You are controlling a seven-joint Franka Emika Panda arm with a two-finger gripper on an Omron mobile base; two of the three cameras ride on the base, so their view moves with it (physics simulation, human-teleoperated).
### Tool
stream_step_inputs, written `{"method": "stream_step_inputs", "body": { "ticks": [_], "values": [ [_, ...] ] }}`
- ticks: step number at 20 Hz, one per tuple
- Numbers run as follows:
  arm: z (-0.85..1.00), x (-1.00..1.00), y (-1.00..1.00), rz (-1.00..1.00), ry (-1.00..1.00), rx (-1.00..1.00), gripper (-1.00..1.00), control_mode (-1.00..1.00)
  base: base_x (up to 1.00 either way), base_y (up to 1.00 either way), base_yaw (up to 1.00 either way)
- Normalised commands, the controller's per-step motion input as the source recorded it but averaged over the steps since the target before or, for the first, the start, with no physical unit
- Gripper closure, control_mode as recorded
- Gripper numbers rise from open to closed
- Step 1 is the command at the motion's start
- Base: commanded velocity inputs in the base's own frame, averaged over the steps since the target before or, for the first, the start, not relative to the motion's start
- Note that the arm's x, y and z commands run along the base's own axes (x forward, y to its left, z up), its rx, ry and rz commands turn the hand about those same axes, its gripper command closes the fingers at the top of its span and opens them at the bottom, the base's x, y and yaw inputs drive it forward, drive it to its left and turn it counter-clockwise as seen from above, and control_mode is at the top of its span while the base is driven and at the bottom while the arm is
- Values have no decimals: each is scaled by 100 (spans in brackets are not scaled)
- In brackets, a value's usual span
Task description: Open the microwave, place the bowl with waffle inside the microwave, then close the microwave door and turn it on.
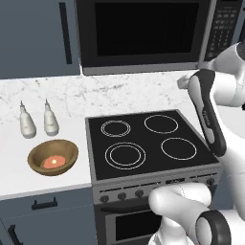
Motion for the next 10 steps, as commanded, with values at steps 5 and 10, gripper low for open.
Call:
{"method": "stream_step_inputs", "body": {
  "ticks": [5, 10],
  "values": [
    [37, 16, -58, -1, 0, 4, -100, -100, 0, 0, 0],
    [71, 40, -47, -1, -5, 7, -100, -100, 0, 0, 0]
  ]
}}
